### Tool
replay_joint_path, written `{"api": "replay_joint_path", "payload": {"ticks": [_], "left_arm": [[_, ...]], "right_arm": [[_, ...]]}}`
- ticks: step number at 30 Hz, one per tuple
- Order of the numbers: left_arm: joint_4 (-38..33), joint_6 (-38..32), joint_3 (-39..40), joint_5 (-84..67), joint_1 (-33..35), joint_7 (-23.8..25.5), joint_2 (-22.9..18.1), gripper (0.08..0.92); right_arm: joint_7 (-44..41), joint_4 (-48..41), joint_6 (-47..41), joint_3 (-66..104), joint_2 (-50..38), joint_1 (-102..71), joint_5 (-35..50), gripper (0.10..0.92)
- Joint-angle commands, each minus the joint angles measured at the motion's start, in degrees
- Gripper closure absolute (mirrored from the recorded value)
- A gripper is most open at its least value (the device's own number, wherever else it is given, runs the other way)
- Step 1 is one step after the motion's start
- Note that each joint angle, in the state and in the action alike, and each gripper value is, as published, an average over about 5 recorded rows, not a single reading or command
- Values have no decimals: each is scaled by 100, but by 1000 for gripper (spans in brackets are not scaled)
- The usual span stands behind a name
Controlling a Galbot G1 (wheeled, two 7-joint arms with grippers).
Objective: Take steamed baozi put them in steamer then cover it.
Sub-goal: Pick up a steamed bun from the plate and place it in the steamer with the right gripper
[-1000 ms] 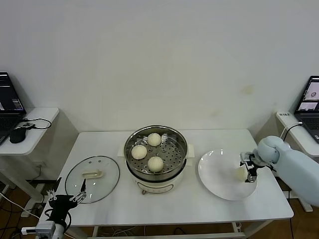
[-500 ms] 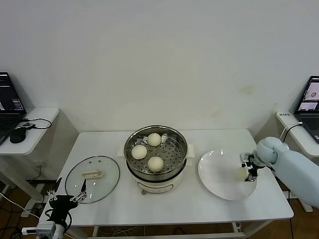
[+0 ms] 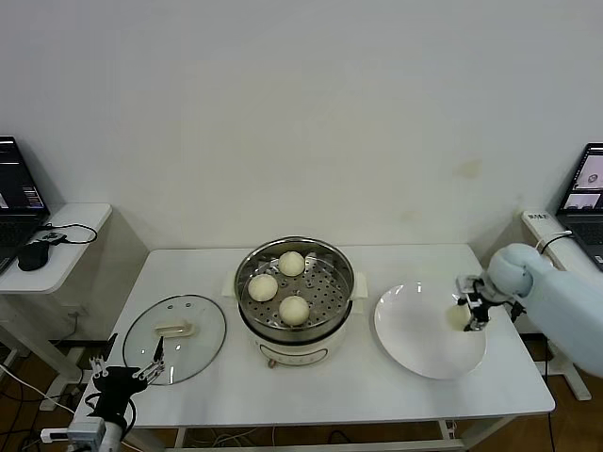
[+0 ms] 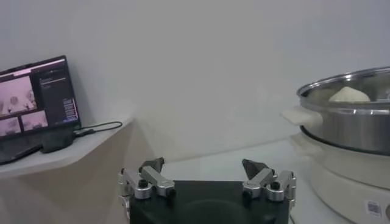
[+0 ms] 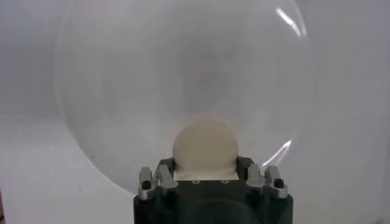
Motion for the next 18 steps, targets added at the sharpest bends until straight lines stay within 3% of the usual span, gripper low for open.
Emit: {"api": "replay_joint_path", "payload": {"ticks": [1,9,18], "left_arm": [[-16,13,39,21,-12,2,9,177],[-45,22,27,23,9,5,72,177],[-51,5,11,18,-9,2,10,177]], "right_arm": [[-76,955,-472,-1426,-223,2282,1613,414],[138,1138,-954,-2907,846,4431,3062,410],[852,1000,-1915,-3232,2289,4344,4364,406]]}}
